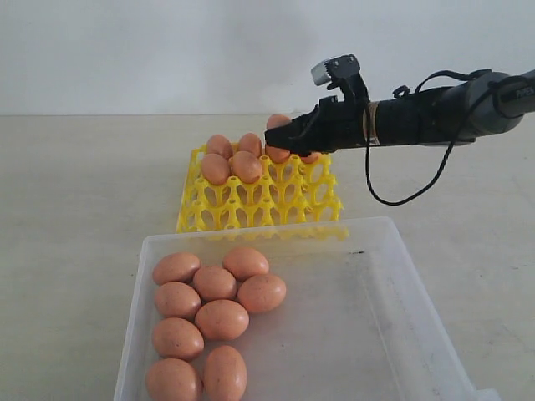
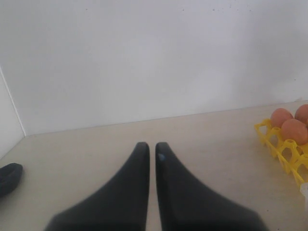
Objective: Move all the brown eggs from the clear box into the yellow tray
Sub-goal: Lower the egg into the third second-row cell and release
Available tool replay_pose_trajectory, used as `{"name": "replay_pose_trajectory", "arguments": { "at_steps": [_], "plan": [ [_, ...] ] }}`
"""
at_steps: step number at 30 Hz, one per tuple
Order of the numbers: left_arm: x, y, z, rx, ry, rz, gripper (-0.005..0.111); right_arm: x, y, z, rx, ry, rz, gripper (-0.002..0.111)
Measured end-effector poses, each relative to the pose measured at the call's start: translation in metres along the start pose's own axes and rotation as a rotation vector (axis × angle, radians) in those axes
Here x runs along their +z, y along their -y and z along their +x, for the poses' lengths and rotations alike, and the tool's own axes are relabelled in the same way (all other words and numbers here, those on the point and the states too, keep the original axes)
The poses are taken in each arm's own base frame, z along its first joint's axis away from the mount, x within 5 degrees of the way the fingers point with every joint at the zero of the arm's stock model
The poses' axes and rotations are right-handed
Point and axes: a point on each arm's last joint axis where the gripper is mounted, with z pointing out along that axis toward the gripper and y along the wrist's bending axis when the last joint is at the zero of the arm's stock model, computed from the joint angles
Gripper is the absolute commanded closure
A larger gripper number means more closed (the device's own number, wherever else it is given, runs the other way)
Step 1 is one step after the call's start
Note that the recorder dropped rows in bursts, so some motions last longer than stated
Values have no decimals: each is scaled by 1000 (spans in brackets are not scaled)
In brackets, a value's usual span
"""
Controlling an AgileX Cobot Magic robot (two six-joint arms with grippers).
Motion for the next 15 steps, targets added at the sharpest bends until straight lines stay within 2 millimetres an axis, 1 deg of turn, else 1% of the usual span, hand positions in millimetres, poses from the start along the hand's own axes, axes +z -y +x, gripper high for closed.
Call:
{"name": "replay_pose_trajectory", "arguments": {
  "at_steps": [5,12,15],
  "plan": [
    [0,0,0,0,0,0,103,0,-5,7,-63,-68,-45,109],
    [0,0,0,0,0,0,103,1,-7,7,-86,-76,-57,109],
    [0,0,0,0,0,0,103,3,-9,8,-124,-80,-63,105]
  ]
}}
